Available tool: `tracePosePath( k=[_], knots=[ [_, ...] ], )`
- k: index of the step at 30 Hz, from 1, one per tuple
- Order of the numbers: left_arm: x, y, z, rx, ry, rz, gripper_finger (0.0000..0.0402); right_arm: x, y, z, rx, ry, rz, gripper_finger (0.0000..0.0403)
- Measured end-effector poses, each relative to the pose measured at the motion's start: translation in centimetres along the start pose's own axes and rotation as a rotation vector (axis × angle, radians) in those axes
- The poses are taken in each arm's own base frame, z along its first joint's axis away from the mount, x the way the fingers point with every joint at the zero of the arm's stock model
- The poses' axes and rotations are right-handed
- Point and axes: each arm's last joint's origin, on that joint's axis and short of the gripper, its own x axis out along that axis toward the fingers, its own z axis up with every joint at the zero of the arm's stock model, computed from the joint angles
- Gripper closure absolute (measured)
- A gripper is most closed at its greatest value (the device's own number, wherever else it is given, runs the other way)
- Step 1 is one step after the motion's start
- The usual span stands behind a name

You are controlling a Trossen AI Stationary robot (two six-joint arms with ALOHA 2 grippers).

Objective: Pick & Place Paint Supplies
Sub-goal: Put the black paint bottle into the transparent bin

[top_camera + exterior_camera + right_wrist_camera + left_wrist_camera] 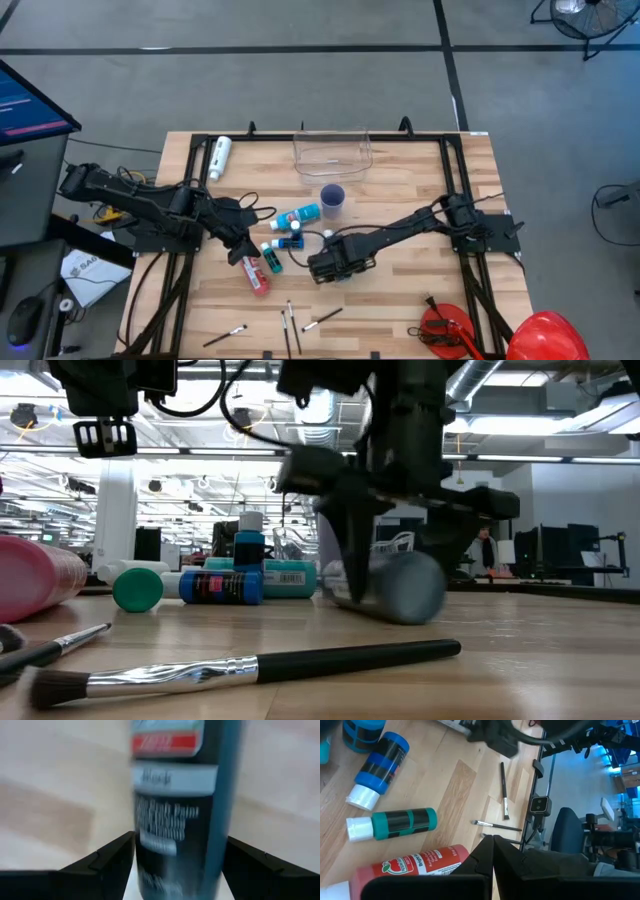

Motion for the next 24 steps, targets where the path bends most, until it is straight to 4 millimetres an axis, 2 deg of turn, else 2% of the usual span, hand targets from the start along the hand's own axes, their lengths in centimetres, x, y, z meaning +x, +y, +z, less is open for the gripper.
tracePosePath(
  k=[7, 16, 24],
  knots=[
    [-0.01, -0.02, 0.03, 0.001, -0.006, 0.0, 0.0399, 0.0, -0.05, -0.25, 0.006, -0.008, -0.007, 0.0153],
    [-0.01, -0.02, 0.06, 0.006, -0.013, 0.003, 0.0399, -0.26, 0.06, -0.29, -0.007, -0.007, 0.011, 0.0223],
    [-0.01, 0.02, 0.07, 0.028, -0.019, 0.012, 0.0399, -0.86, 0.59, -0.43, -0.042, 0.039, 0.045, 0.0223]
  ],
)
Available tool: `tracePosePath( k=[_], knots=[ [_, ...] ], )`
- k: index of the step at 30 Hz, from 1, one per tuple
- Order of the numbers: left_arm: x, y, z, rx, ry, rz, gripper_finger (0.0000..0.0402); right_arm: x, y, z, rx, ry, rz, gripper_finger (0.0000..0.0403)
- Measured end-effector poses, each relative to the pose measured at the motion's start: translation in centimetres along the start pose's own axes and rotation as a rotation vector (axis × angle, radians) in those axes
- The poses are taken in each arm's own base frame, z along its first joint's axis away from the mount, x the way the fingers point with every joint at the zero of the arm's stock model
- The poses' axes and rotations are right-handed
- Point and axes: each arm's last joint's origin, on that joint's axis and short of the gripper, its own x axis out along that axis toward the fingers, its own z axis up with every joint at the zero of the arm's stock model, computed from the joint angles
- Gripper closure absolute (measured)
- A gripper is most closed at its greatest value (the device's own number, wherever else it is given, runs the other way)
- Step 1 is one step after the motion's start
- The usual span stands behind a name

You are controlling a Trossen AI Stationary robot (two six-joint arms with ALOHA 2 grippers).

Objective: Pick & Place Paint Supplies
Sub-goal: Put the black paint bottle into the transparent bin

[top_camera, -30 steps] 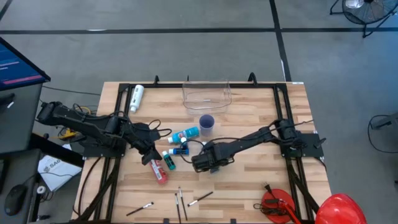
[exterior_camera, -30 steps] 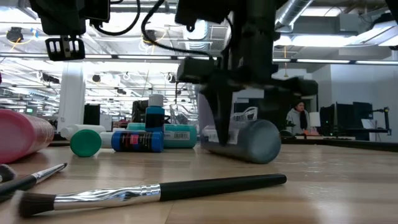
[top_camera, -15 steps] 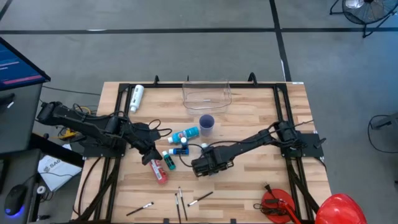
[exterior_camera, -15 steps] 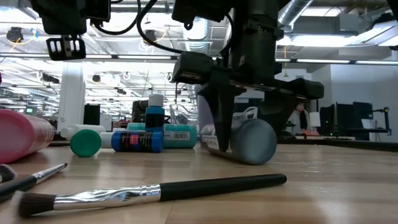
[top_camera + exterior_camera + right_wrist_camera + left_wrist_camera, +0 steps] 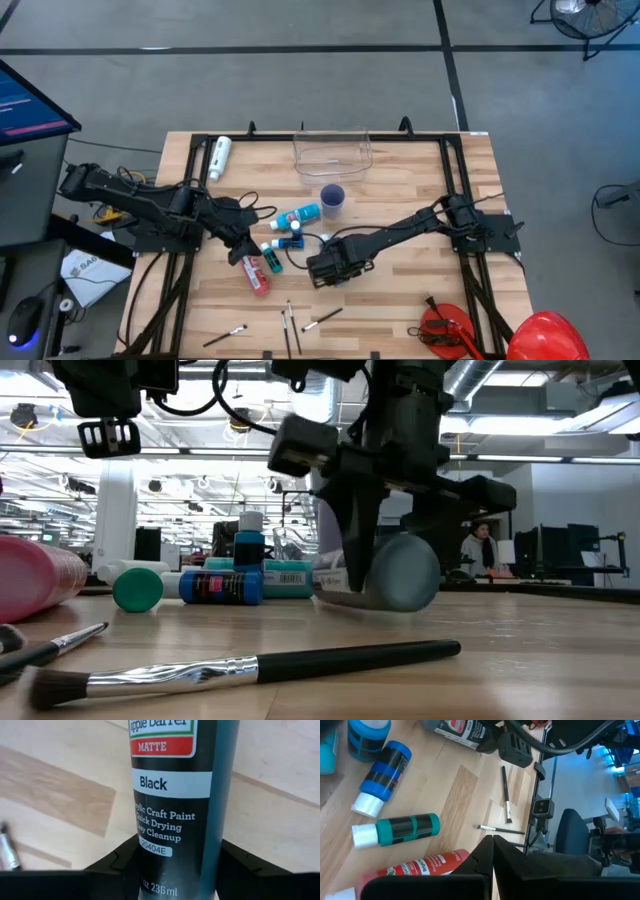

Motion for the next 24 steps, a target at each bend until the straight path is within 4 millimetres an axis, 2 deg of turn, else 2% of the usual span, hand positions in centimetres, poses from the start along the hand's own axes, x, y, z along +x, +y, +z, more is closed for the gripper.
tracePosePath(
  k=[10, 24],
  knots=[
    [0.0, 0.1, 0.1, -0.001, -0.03, 0.03, 0.0399, -2.6, 2.0, -0.2, -0.061, -0.015, 0.097, 0.023],
    [0.0, 0.1, 0.0, 0.042, -0.012, 0.018, 0.0399, -8.2, 4.3, 0.1, -0.141, -0.081, 0.196, 0.0226]
  ],
)
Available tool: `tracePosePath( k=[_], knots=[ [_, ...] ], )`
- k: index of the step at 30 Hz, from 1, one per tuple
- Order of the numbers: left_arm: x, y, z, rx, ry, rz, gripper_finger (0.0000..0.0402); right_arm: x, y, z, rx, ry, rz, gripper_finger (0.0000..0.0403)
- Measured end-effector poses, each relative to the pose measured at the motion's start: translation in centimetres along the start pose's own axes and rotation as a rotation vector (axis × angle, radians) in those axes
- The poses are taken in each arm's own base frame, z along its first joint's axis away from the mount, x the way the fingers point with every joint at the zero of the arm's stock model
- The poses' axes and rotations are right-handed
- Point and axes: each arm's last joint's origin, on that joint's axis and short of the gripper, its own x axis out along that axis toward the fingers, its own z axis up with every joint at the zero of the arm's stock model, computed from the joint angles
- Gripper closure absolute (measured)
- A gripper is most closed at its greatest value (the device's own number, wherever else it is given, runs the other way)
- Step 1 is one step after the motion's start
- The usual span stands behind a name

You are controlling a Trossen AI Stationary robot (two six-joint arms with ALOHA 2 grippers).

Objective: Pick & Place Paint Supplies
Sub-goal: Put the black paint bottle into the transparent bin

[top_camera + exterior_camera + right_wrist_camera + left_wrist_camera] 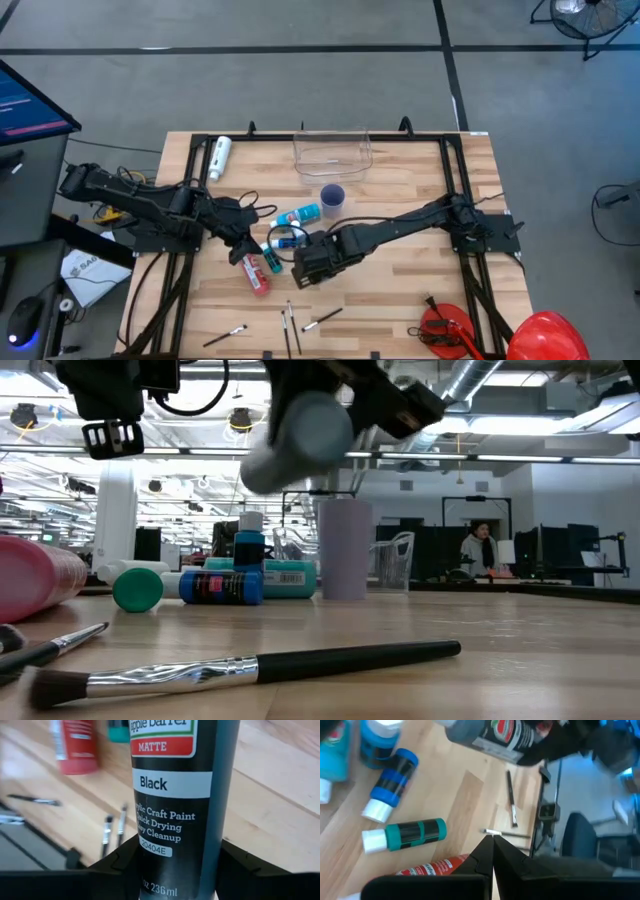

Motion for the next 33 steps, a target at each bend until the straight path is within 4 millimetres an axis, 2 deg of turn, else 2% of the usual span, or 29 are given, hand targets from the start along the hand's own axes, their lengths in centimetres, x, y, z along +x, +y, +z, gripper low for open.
tracePosePath(
  k=[8, 12, 15, 20, 27, 33],
  knots=[
    [-0.3, 0.1, 0.0, 0.07, -0.039, 0.024, 0.0399, -3.2, 1.9, 0.5, -0.075, -0.084, 0.099, 0.0228],
    [-0.5, 0.2, -0.3, 0.195, -0.085, -0.071, 0.0399, -4.9, 2.7, 0.8, -0.102, -0.142, 0.15, 0.0227],
    [-0.4, 0.7, -1.0, 0.222, -0.12, -0.172, 0.0399, -5.8, 3.1, 1.0, -0.113, -0.162, 0.175, 0.0225],
    [-0.3, 2.4, -2.8, 0.171, -0.28, -0.381, 0.0399, -7.4, 3.7, 1.0, -0.138, -0.217, 0.219, 0.0227],
    [-1.5, 5.0, -4.2, -0.077, -0.74, -0.771, 0.0399, -9.0, 4.4, 1.1, -0.143, -0.278, 0.274, 0.0221],
    [-1.8, 5.1, -3.9, -0.159, -0.779, -0.817, 0.0389, -9.3, 5.0, 2.0, -0.147, -0.324, 0.342, 0.0224]
  ],
)
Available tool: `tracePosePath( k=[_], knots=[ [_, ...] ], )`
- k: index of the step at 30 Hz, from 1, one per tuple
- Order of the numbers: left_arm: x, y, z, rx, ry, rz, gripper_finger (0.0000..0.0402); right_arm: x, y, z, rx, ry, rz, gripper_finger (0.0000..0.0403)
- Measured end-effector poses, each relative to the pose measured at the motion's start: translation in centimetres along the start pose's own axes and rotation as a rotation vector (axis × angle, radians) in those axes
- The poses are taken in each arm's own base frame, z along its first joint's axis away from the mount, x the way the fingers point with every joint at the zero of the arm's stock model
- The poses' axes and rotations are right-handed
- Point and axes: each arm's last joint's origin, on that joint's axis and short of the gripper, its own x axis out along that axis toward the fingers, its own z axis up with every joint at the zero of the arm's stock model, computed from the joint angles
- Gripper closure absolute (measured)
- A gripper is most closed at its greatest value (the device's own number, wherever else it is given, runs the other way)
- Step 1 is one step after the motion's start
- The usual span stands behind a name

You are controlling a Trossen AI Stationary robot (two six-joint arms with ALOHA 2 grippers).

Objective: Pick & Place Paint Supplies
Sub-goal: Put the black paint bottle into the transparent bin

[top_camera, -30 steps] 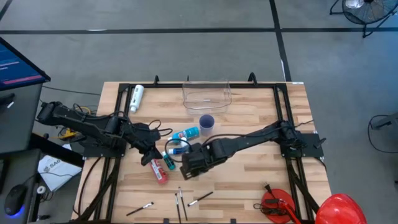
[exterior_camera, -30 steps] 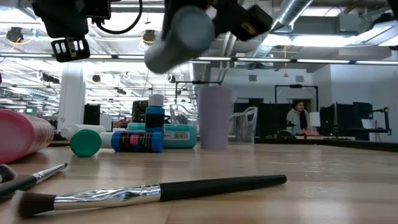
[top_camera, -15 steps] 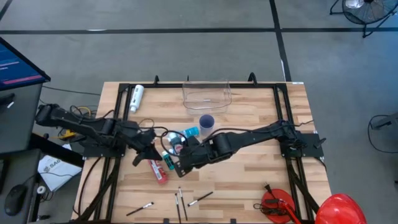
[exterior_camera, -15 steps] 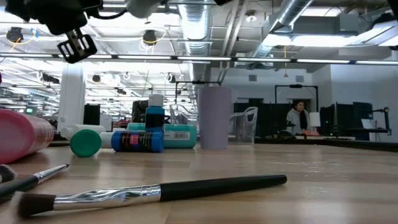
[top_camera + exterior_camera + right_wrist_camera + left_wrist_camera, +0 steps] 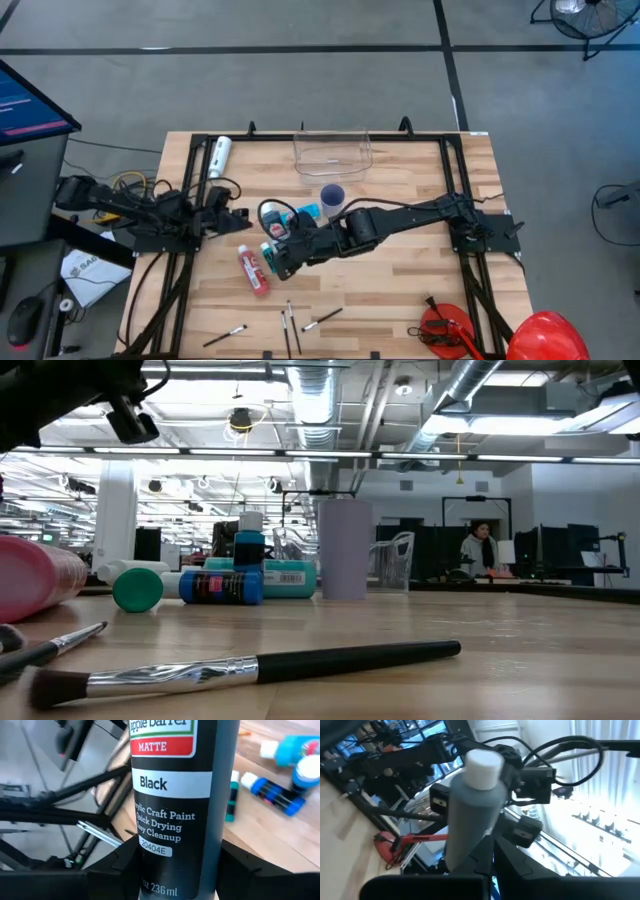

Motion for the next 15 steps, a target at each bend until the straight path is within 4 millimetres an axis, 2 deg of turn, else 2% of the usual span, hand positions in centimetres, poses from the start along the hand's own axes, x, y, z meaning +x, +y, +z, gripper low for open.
tracePosePath(
  k=[5, 15],
  knots=[
    [0.63, -0.22, 0.39, -0.01, -0.015, 0.005, 0.0328, 0.12, 0.0, 0.65, 0.009, -0.018, 0.019, 0.0221],
    [0.79, 0.45, 0.6, 0.0, -0.116, 0.091, 0.0158, 0.19, -0.05, 1.09, 0.018, -0.03, 0.028, 0.022]
  ],
)
